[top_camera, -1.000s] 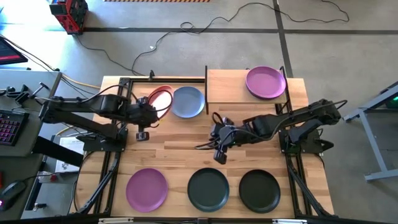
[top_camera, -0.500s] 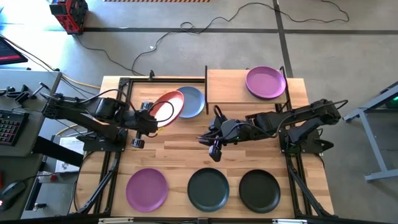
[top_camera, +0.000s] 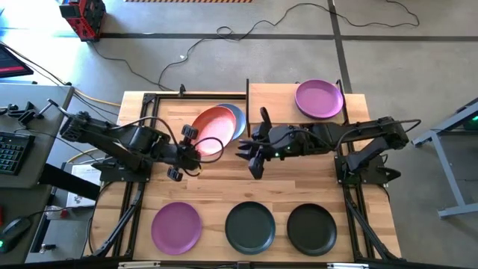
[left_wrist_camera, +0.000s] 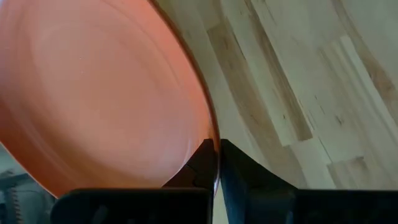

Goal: Place and stack plates onto a shelf
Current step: Stack the orange plate on top of the violet plate on the shelf

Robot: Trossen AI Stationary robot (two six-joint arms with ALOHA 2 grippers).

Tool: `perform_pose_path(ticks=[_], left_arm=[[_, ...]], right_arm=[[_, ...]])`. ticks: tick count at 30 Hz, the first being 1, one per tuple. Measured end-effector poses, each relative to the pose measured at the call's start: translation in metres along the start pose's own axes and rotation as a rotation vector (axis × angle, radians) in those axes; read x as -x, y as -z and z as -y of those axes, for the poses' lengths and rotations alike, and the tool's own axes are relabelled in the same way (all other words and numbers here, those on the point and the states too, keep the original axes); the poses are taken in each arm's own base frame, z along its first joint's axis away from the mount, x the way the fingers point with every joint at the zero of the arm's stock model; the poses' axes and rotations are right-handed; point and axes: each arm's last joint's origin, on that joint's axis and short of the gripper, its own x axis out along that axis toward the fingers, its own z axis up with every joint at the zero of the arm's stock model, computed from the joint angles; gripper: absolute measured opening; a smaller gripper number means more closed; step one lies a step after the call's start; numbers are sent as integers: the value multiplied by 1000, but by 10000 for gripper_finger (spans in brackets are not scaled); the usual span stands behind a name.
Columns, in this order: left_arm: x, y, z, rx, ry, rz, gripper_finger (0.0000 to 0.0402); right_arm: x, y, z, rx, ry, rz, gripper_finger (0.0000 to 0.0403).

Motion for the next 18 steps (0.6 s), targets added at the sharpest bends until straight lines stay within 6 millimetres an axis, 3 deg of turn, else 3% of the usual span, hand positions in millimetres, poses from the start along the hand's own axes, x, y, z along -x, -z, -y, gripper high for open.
perform_pose_path(ticks=[18], left_arm=[[-2, -25, 12, -149, -47, 50, 0]], right_arm=[[-2, -6, 31, -104, 129, -74, 96]])
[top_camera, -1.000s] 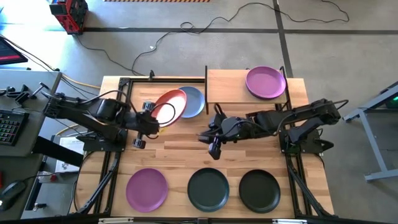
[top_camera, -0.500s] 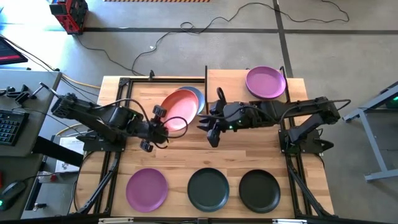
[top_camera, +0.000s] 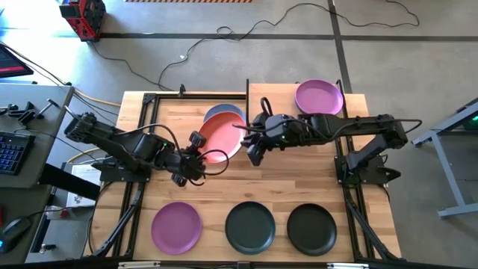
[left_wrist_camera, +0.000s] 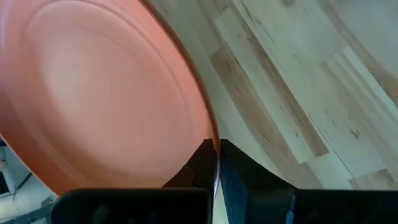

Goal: Place and stack plates onto a shelf
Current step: Stack the orange plate on top of the violet plate on the shelf

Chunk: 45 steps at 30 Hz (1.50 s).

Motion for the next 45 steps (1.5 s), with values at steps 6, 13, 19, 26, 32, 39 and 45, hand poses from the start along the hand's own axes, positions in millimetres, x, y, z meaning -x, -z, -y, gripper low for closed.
perform_pose_path(ticks=[6, 13, 19, 26, 32, 39, 45], left_arm=[[4, -4, 6, -55, -8, 16, 0], [8, -9, 10, -132, -52, 39, 0], [10, -10, 13, -203, -66, 39, 0], [11, -10, 14, -258, -79, 34, 0], [11, -10, 13, -258, -81, 33, 0], [11, -10, 13, -306, -82, 30, 0], [11, -10, 13, -294, -86, 28, 0]], right_arm=[[-1, -3, 5, 11, 13, 7, 96], [-5, -15, 22, -22, 13, 6, 96], [-7, -25, 31, -63, -30, 22, 96], [-4, -34, 35, -90, -49, 39, 96], [12, -53, 32, -41, -69, 118, 96], [27, -69, 30, -12, -34, 212, 96], [27, -65, 32, -3, -10, 171, 96]])
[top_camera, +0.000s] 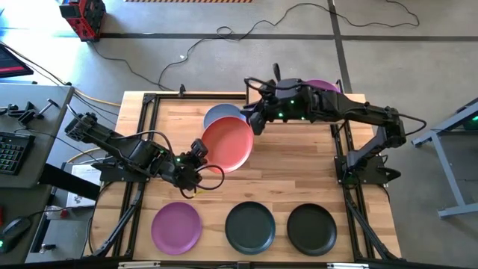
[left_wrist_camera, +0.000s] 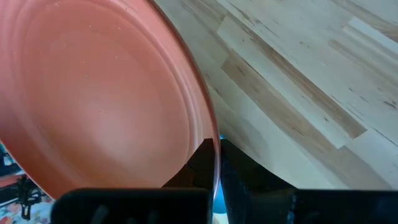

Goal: Place and stack plates onto a shelf
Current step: Stack the orange plate on top of the violet plate on the shelf

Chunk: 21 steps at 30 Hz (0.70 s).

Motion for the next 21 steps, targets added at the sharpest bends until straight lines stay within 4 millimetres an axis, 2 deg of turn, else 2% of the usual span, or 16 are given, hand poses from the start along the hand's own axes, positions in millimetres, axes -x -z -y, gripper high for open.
perform_pose_path(ticks=[10, 21], left_arm=[[0, 0, 0, 19, 0, -2, 0], [0, 0, 0, 4, 1, -2, 0]], right_arm=[[-4, 21, 12, -83, 159, -180, 96], [-15, 28, 14, -157, 201, -220, 96]])
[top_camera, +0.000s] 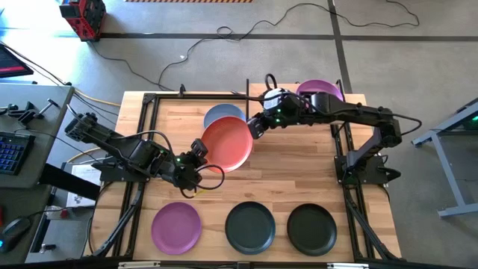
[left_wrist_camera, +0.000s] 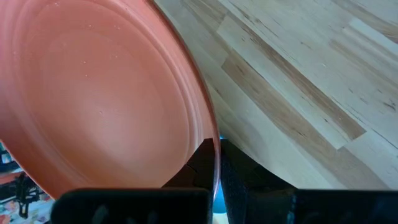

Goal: Place and stack plates onto a shelf
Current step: Stack the orange plate on top of the violet plate on the shelf

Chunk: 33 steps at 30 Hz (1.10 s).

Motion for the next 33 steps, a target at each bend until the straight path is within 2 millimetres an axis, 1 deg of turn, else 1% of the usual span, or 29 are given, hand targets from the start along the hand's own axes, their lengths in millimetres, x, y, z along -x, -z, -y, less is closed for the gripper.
perform_pose_path(ticks=[5, 14, 24, 30, 33], left_arm=[[0, 0, 0, -49, -1, 0, 0], [0, 0, 0, -173, -1, -1, 0], [0, 1, 1, -205, 11, -13, 0], [0, 7, 6, -205, 67, -54, 0], [0, 9, 7, -204, 94, -53, 0]], right_arm=[[-3, 1, -1, -7, 2, -7, 96], [-3, 0, -1, -48, 2, -5, 96], [-8, 2, -1, -56, 11, -16, 96], [-8, 1, 0, -56, 40, 11, 96], [-8, 1, 0, -56, 26, -2, 96]])
